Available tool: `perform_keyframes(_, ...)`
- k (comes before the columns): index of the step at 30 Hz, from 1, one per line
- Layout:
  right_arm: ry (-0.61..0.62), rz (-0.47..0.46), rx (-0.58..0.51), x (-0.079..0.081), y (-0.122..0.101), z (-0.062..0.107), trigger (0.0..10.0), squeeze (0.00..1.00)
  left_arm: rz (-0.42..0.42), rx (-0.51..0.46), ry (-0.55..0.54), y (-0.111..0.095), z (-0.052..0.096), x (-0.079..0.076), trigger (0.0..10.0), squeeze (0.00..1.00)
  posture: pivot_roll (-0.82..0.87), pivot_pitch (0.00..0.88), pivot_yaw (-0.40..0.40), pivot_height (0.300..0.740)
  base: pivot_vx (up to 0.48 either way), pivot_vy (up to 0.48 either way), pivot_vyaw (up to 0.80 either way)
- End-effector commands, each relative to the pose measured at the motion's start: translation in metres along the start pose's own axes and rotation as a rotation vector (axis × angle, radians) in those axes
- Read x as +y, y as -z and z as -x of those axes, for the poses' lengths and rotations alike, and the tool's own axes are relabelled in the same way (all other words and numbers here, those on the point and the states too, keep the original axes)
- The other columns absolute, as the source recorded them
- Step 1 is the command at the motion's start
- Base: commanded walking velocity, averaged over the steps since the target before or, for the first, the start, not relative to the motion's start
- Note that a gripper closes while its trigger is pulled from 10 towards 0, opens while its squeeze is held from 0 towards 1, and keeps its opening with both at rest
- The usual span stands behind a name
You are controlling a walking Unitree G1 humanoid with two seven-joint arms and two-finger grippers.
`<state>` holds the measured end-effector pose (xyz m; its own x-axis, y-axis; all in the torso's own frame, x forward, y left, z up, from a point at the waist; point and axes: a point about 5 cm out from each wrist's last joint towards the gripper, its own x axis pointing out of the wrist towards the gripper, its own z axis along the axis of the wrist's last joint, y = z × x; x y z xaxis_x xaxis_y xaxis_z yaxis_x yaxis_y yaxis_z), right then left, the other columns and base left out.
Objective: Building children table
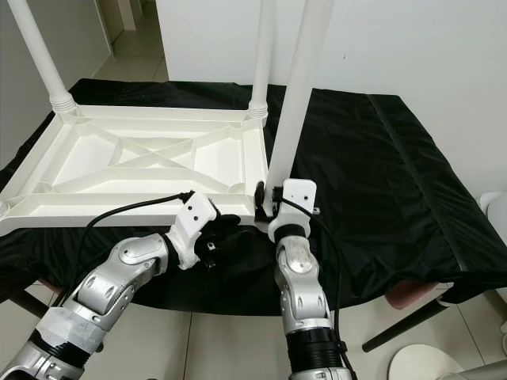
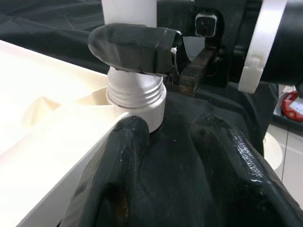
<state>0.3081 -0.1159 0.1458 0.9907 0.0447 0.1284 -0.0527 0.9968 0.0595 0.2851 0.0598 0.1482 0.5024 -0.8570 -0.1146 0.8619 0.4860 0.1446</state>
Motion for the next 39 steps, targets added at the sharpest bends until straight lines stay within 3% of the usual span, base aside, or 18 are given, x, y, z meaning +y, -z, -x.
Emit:
perform_keyframes(1, -0.018, -0.01, 0.012, 0.0, 0.004, 0.001, 10.0, 0.0, -0.001, 0.0, 0.067, 0.001, 0.0, -0.002, 10.0, 0.0, -0.01, 0.048, -0.017, 0.74, 0.0, 0.0, 0.0)
perform_keyframes(5, -0.067, 0.011, -0.001, -0.009, 0.003, -0.002, 10.0, 0.0, 0.01, 0.001, 0.062, 0.002, -0.001, -0.002, 10.0, 0.0, -0.01, 0.042, -0.017, 0.74, 0.0, 0.0, 0.0)
perform_keyframes(9, -0.207, 0.067, -0.008, -0.022, 0.001, -0.015, 10.0, 0.0, 0.014, -0.013, -0.003, 0.005, -0.004, 0.005, 10.0, 0.0, -0.01, 0.036, -0.02, 0.74, 0.0, 0.0, 0.0)
perform_keyframes(12, -0.254, 0.067, -0.004, -0.024, 0.001, -0.019, 10.0, 0.0, 0.01, -0.02, -0.023, 0.004, -0.005, 0.007, 10.0, 0.0, -0.01, 0.035, -0.022, 0.74, 0.0, 0.0, 0.0)
perform_keyframes(15, -0.428, 0.085, 0.01, -0.021, 0.005, -0.025, 10.0, 0.0, 0.045, -0.024, -0.06, 0.011, -0.008, 0.011, 10.0, 0.0, 0.0, 0.032, -0.024, 0.74, 0.0, 0.0, 0.0)
perform_keyframes(24, -0.574, 0.134, 0.034, -0.028, 0.006, -0.036, 10.0, 0.0, 0.034, -0.031, -0.052, 0.012, -0.008, 0.007, 10.0, 0.0, 0.01, 0.031, -0.023, 0.74, 0.0, 0.0, 0.0)
perform_keyframes(25, -0.581, 0.14, 0.038, -0.031, 0.005, -0.039, 7.6, 0.0, 0.029, -0.028, -0.049, 0.013, -0.008, 0.007, 10.0, 0.0, 0.01, 0.031, -0.022, 0.74, 0.0, 0.0, 0.0)
perform_keyframes(26, -0.581, 0.14, 0.038, -0.031, 0.005, -0.039, 7.6, 0.0, 0.029, -0.028, -0.049, 0.013, -0.008, 0.007, 10.0, 0.0, 0.01, 0.031, -0.022, 0.74, 0.0, 0.0, 0.0)
perform_keyframes(27, -0.595, 0.144, 0.043, -0.034, 0.005, -0.041, 4.0, 0.0, 0.024, -0.028, -0.046, 0.013, -0.008, 0.007, 10.0, 0.0, 0.01, 0.029, -0.022, 0.74, 0.0, 0.0, 0.0)
perform_keyframes(28, -0.595, 0.144, 0.043, -0.034, 0.005, -0.041, 4.0, 0.0, 0.024, -0.028, -0.046, 0.013, -0.008, 0.007, 10.0, 0.0, 0.01, 0.029, -0.022, 0.74, 0.0, 0.0, 0.0)
perform_keyframes(29, -0.602, 0.156, 0.048, -0.036, 0.005, -0.043, 1.6, 0.0, 0.021, -0.029, -0.043, 0.013, -0.008, 0.008, 10.0, 0.0, 0.01, 0.028, -0.02, 0.74, 0.0, 0.0, 0.0)
perform_keyframes(30, -0.602, 0.156, 0.048, -0.036, 0.005, -0.043, 1.6, 0.0, 0.021, -0.029, -0.043, 0.013, -0.008, 0.008, 10.0, 0.0, 0.01, 0.028, -0.02, 0.74, 0.0, 0.0, 0.0)
perform_keyframes(31, -0.606, 0.164, 0.051, -0.037, 0.006, -0.044, 0.4, 0.0, 0.02, -0.03, -0.042, 0.013, -0.008, 0.008, 10.0, 0.0, 0.01, 0.028, -0.02, 0.74, 0.0, 0.0, 0.0)
perform_keyframes(33, -0.621, 0.169, 0.061, -0.038, 0.007, -0.045, 0.0, 0.0, 0.016, -0.031, -0.039, 0.013, -0.009, 0.008, 10.0, 0.0, 0.01, 0.022, -0.017, 0.74, 0.0, 0.0, 0.0)
perform_keyframes(39, -0.644, 0.163, 0.079, -0.04, 0.012, -0.044, 0.0, 0.0, 0.006, -0.032, -0.024, 0.013, -0.011, 0.006, 10.0, 0.0, 0.0, 0.014, -0.015, 0.74, 0.0, 0.0, 0.0)
